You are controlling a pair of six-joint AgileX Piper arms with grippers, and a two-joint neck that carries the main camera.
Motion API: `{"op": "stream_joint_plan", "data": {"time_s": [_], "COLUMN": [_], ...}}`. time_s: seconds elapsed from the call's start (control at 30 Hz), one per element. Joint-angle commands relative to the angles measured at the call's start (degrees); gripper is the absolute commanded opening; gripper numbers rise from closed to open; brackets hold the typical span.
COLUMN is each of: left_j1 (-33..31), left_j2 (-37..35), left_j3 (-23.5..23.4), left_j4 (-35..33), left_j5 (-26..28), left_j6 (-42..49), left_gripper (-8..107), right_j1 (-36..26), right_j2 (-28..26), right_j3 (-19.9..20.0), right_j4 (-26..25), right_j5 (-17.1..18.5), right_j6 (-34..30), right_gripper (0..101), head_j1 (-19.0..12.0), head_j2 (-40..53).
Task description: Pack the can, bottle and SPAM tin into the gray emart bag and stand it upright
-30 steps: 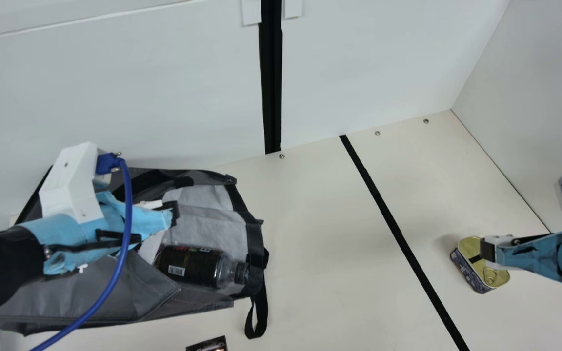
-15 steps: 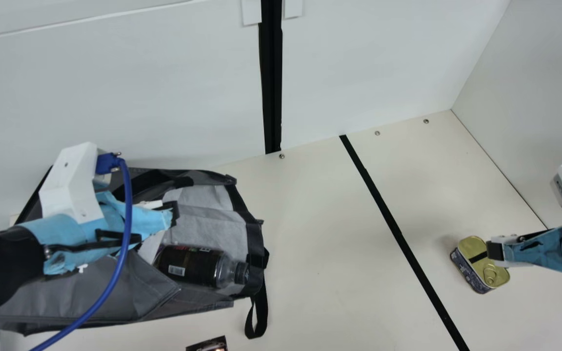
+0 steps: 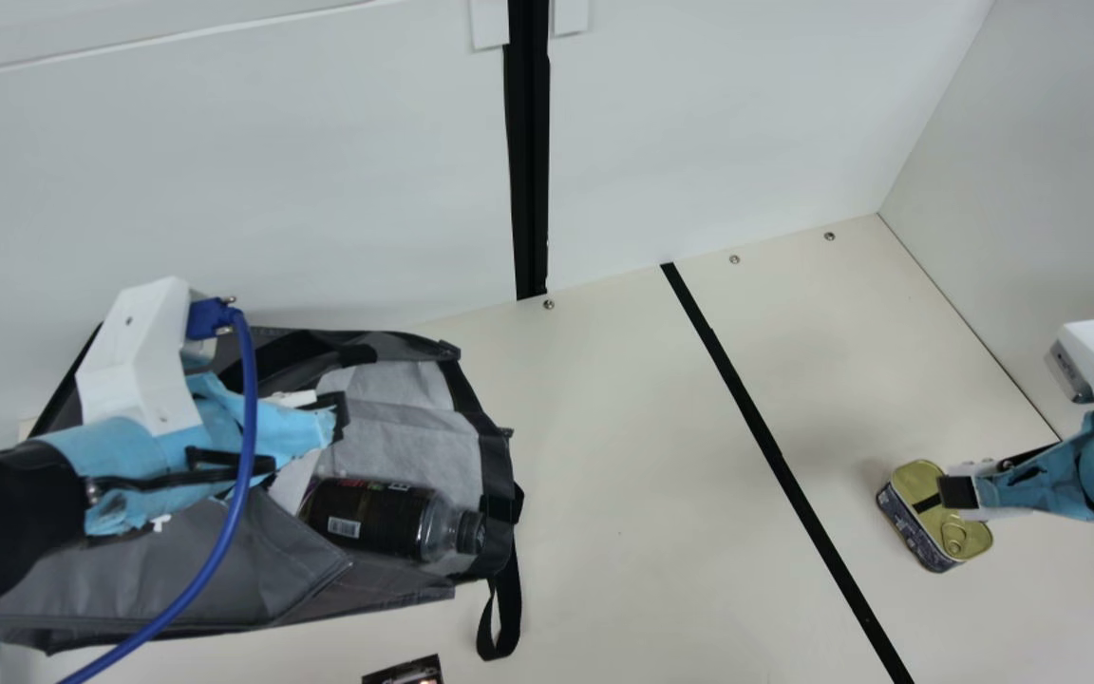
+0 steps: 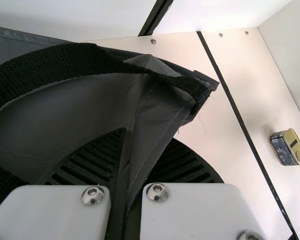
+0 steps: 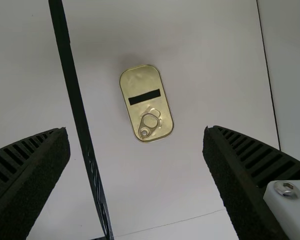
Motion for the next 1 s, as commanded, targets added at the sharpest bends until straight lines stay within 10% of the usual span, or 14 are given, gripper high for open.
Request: {"op": "stream_joint_plan", "data": {"time_s": [0.0, 0.97], "left_j1": [0.0, 0.0], "left_j2": [0.0, 0.0], "left_j3": [0.0, 0.0], "left_j4": [0.0, 0.0], "left_j5": [0.0, 0.0], "left_j6": [0.0, 0.0], "left_gripper": [-8, -8], "right_j1": [-0.31, -1.87], "right_j2": [0.83, 14.41], "right_j3": [-0.07, -2.94], "right_j4": [0.28, 1.29], "right_j5": [0.06, 0.06], "right_j6": [-1.16, -13.26], "right_gripper": [95, 95], "head_j1": [-1.3, -1.3], "head_j2": [-0.05, -0.05]}}
